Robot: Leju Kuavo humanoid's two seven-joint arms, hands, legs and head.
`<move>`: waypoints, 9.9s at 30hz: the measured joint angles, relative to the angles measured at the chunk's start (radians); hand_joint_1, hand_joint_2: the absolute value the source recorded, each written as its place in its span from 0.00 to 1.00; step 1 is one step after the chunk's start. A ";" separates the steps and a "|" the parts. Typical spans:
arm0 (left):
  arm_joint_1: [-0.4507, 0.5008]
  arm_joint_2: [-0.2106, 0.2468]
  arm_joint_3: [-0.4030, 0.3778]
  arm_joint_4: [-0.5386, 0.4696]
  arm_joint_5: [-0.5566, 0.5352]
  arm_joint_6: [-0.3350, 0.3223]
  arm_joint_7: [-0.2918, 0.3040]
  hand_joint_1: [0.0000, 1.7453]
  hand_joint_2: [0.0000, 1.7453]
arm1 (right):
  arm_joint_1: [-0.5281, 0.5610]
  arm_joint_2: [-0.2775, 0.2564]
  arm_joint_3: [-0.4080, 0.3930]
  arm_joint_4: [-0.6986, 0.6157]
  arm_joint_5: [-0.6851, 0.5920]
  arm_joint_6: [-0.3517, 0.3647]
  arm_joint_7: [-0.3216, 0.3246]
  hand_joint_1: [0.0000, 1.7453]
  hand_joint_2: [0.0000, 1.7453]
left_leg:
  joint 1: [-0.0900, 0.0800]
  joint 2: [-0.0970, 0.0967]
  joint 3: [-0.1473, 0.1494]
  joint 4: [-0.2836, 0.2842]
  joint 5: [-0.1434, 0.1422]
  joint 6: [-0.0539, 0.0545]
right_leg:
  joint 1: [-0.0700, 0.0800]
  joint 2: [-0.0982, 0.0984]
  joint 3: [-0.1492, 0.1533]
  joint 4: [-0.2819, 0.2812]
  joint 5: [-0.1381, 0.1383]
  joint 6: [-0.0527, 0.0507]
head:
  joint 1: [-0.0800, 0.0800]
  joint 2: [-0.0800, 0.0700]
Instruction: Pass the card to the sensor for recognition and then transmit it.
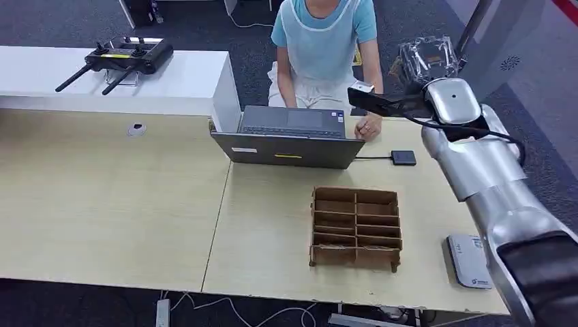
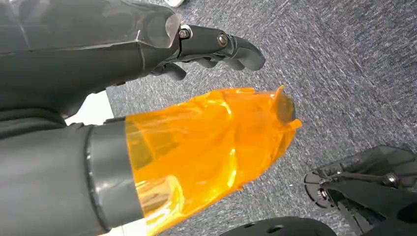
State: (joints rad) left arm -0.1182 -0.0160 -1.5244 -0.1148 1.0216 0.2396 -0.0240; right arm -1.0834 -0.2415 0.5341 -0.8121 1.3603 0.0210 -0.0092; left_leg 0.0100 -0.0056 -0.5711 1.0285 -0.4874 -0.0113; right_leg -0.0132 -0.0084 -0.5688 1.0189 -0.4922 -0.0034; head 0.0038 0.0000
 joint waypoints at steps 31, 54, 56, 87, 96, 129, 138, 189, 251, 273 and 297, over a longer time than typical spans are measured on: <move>0.000 0.003 0.000 0.000 0.017 0.015 -0.002 0.00 0.00 | -0.011 0.042 0.016 0.091 -0.021 0.018 0.013 0.00 1.00 | 0.000 0.000 0.000 0.000 0.000 0.000 | 0.000 0.000 0.000 0.000 0.000 0.000 | 0.000 0.000; 0.001 -0.005 0.000 0.002 0.058 0.033 -0.012 0.00 0.00 | 0.263 0.096 -0.257 -0.390 -0.357 -0.123 -0.018 0.00 1.00 | 0.000 -0.001 0.000 0.000 0.000 0.000 | 0.000 0.000 0.000 0.000 0.000 0.000 | 0.000 0.000; 0.002 -0.007 0.000 0.002 0.075 0.034 -0.012 0.00 0.00 | 0.337 0.117 -0.313 -0.505 -0.469 -0.112 -0.047 0.00 1.00 | 0.000 -0.001 0.000 0.000 0.000 0.000 | 0.000 -0.001 0.000 -0.001 0.000 0.000 | 0.000 0.000; 0.014 -0.053 0.010 0.026 0.270 0.113 -0.001 0.00 0.00 | 1.163 0.454 -0.666 -1.363 -1.158 -0.081 -0.434 0.00 0.00 | 0.000 -0.001 0.000 -0.001 -0.002 0.000 | 0.000 -0.001 0.000 -0.002 -0.001 0.000 | 0.000 0.000; 0.014 -0.086 0.016 0.043 0.325 0.120 -0.046 0.00 0.00 | 1.378 0.536 -0.668 -1.381 -0.732 -0.256 -0.433 0.00 1.00 | 0.000 0.001 0.000 -0.001 -0.003 -0.001 | 0.000 0.001 0.000 -0.002 -0.003 0.000 | 0.000 0.000; 0.008 -0.087 0.000 0.068 0.340 0.158 0.074 0.00 0.00 | 1.457 0.568 -0.730 -1.334 -0.560 -0.108 -0.434 0.00 1.00 | 0.000 0.002 0.001 -0.001 -0.003 -0.001 | 0.000 0.001 0.000 -0.002 -0.003 0.000 | 0.000 0.000; 0.006 -0.086 0.000 0.069 0.339 0.159 0.075 0.00 0.00 | 1.505 0.542 -0.689 -1.302 -0.084 -0.212 -0.199 0.00 1.00 | 0.000 0.002 0.001 -0.001 -0.003 -0.001 | 0.000 0.001 0.000 -0.002 -0.003 0.000 | 0.000 0.000; -0.006 -0.068 0.000 0.068 0.221 0.155 0.056 0.00 0.00 | 1.393 0.269 -0.394 -0.977 0.156 -0.210 0.062 0.00 1.00 | 0.000 0.002 0.001 -0.001 -0.003 -0.001 | 0.000 0.001 0.000 -0.002 -0.003 0.000 | 0.000 0.000; -0.007 -0.061 0.000 0.068 0.191 0.157 0.032 0.00 0.00 | 1.315 0.246 -0.335 -0.847 0.142 -0.198 0.062 0.38 1.00 | 0.000 0.002 0.001 -0.001 -0.003 -0.001 | 0.000 0.001 0.000 -0.002 -0.003 0.000 | 0.000 0.000; -0.007 -0.060 0.000 0.068 0.171 0.158 0.029 0.00 0.00 | 1.281 0.241 -0.357 -0.807 0.139 -0.196 0.063 0.54 1.00 | 0.000 0.002 0.001 -0.001 -0.003 -0.001 | 0.000 0.001 0.000 -0.002 -0.003 0.000 | 0.000 0.000; -0.008 -0.059 0.000 0.068 0.161 0.158 0.020 0.00 0.00 | 1.264 0.242 -0.391 -0.790 0.145 -0.199 0.042 0.78 1.00 | 0.000 0.002 0.001 -0.001 -0.003 -0.001 | 0.000 0.001 0.000 -0.002 -0.003 0.000 | 0.000 0.000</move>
State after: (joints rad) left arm -0.1258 -0.0752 -1.5244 -0.0465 1.1822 0.3979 -0.0042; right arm 0.1811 0.0004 0.1430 -1.6022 1.5057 -0.1781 0.0332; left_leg 0.0103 -0.0039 -0.5703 1.0272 -0.4909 -0.0119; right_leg -0.0130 -0.0070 -0.5687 1.0172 -0.4954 -0.0032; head 0.0038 0.0000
